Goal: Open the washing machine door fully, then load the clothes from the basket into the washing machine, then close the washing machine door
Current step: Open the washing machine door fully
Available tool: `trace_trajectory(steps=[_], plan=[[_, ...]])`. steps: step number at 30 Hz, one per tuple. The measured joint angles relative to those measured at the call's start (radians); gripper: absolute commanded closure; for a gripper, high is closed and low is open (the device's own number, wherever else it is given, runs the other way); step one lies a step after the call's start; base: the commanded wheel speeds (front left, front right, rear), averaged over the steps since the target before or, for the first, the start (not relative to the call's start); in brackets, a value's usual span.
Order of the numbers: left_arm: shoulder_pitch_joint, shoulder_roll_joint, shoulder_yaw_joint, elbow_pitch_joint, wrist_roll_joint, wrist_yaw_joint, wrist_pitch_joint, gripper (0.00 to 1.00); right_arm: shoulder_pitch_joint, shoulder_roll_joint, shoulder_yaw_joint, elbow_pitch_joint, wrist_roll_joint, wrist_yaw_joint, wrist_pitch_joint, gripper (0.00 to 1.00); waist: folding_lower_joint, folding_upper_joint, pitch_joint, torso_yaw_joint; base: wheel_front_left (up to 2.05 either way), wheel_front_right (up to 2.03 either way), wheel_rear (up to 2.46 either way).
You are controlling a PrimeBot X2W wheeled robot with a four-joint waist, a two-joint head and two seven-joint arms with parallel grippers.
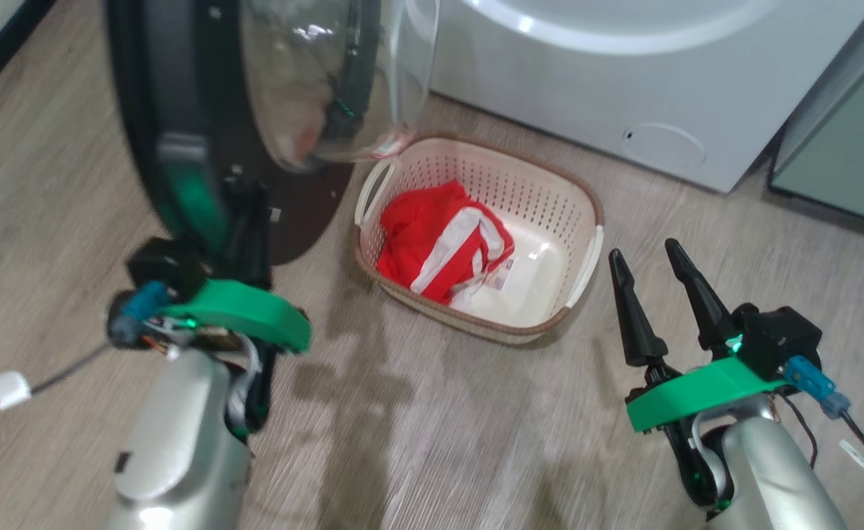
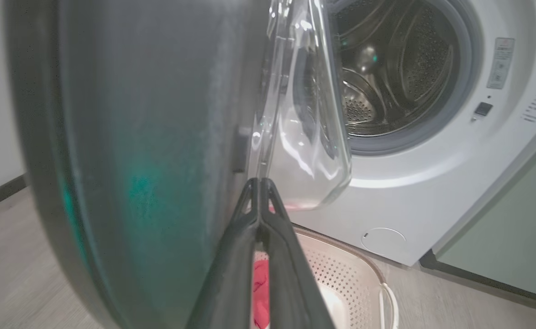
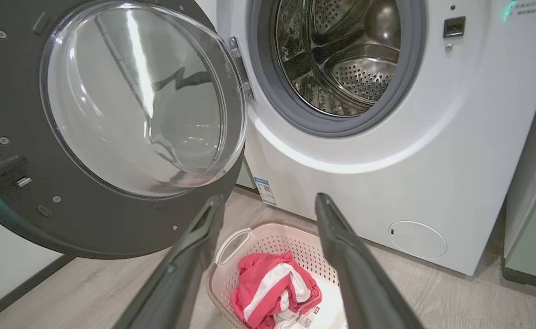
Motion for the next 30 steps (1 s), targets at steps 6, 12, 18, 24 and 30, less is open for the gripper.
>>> trace_trajectory(steps=[6,12,18,24,30], plan=[[-0.056,-0.005,0.123,0.005,0.019,-0.026,0.0,1.0,-0.005,0.0,-0.008,0.001,-0.026,0.0,0.0,0.0,0.0001,0.0,0.054,0.011,0.0,0.0,0.0],[-0.093,-0.008,0.237,0.026,0.05,-0.05,0.0,1.0,-0.009,0.0,-0.008,-0.002,-0.04,0.0,0.002,0.0,0.0001,0.0,0.095,0.011,0.0,0.0,0.0],[-0.151,-0.014,0.398,0.054,0.105,-0.091,0.0,1.0,-0.042,-0.002,-0.017,-0.018,-0.05,0.0,0.011,0.0,0.0001,0.0,0.143,0.0,0.0,0.0,0.0],[-0.22,-0.006,0.528,0.086,0.157,-0.133,0.0,1.0,-0.046,-0.004,-0.028,-0.037,-0.071,0.0,0.026,0.0,0.0001,0.0,0.187,-0.012,0.0,0.0,0.0],[-0.3,0.024,0.644,0.116,0.183,-0.149,0.0,1.0,-0.046,-0.005,-0.039,-0.073,-0.1,0.0,0.054,0.0,0.0001,0.0,0.226,-0.02,0.0,0.0,0.0]])
